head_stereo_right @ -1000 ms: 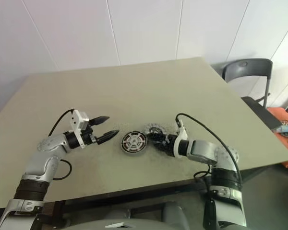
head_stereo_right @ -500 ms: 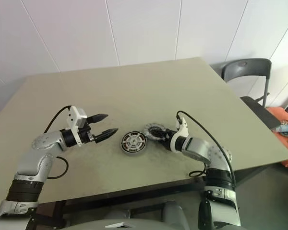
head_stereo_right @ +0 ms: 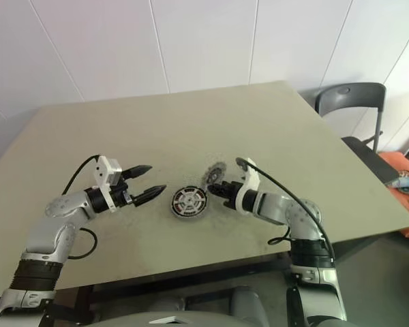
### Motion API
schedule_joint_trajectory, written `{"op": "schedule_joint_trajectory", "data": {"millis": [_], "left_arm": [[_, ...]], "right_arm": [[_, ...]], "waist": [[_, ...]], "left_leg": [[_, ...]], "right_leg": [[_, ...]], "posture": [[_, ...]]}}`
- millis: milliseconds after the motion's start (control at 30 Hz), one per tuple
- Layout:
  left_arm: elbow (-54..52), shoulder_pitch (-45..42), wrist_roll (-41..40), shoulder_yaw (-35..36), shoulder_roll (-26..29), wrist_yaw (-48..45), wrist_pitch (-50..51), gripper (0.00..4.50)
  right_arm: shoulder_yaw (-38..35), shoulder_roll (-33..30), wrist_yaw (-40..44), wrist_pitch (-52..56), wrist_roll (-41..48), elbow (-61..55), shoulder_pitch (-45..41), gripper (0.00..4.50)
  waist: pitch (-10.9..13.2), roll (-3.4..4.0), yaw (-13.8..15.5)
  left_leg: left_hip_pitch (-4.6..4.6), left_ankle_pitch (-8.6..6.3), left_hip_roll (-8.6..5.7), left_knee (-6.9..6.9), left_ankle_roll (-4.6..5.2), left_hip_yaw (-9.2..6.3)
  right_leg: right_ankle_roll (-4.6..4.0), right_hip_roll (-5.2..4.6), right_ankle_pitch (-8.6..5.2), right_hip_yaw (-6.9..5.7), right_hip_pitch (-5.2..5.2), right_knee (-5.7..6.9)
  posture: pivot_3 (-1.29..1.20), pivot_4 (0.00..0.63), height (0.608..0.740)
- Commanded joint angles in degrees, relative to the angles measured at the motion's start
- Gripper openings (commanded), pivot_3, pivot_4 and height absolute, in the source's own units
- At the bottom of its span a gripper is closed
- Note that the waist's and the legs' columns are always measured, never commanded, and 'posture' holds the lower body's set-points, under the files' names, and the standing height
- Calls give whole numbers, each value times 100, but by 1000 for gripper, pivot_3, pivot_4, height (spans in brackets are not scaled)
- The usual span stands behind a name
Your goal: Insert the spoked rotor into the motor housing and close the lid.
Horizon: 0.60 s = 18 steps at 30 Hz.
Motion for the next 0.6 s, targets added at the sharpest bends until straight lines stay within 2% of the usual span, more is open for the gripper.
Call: {"op": "schedule_joint_trajectory", "data": {"millis": [33,167,300,600], "left_arm": [[189,-200,57,68,27,-109,-290,4500],[315,-218,93,41,2,-144,-413,4500],[334,-187,108,28,-10,-156,-481,4500],[100,-88,119,8,-30,-64,-423,4500]], "right_arm": [[-12,29,267,-59,-103,-278,-131,25],[176,-26,534,-151,-451,-415,-157,25],[718,-278,1056,-588,-1211,-742,-165,25],[2348,-1137,2360,-3067,-3847,-1017,-43,25]], "waist": [[0,-1,9],[0,-1,9],[0,-1,7],[3,-7,22]], "left_leg": [[-2,0,0,0,0,-1],[-13,0,-1,1,0,-1],[-22,0,-1,1,0,-1],[-25,0,-3,6,-1,0]], "right_leg": [[0,0,0,0,-1,0],[-1,-3,1,0,-10,-3],[-1,-3,1,0,-21,-3],[2,-5,0,-2,-22,-4]], "posture": [[0,0,740],[0,0,740],[0,0,740],[0,0,740]]}}
